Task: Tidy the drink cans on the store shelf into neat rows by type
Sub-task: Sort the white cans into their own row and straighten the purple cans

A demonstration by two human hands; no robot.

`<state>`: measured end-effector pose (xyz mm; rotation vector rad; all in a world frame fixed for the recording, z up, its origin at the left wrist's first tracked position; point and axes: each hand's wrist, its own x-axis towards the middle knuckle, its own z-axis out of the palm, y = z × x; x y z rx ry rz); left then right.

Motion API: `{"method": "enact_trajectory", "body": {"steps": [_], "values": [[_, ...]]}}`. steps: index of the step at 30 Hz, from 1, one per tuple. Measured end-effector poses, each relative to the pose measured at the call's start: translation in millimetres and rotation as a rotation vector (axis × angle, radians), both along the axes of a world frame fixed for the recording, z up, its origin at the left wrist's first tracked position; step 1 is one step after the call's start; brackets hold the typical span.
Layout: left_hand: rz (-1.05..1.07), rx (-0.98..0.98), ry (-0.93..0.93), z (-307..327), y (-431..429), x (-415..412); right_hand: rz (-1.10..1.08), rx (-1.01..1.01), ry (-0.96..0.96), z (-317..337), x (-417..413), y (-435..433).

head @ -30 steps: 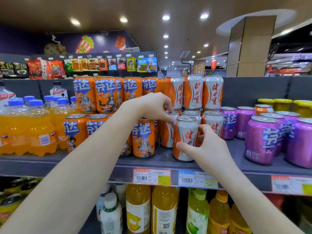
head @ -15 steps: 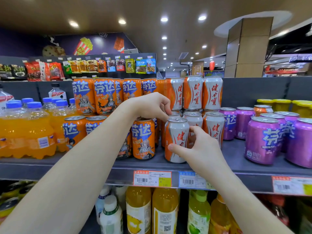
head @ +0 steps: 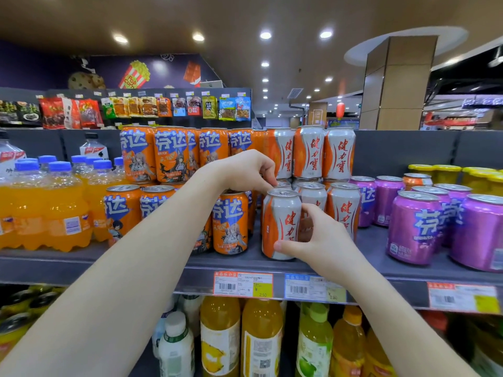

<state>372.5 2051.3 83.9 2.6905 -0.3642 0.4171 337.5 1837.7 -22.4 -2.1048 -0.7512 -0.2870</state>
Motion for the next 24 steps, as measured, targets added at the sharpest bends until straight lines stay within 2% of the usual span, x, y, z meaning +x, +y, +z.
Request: {"method": "enact_trajectory", "body": {"steps": [4, 9, 24], "values": [[0.003, -0.005, 0.017, 1, 1, 1, -0.011, 0.038, 0.015, -3, -1, 5], [0.023, -0.104, 0.043, -1, 3, -3, -0.037, 0.056, -0.024, -7, -3, 15], [0.029, -0.087, 0.022, -2, -7, -8, -0.098, 0.032, -0.01, -1, -6, 11]]}}
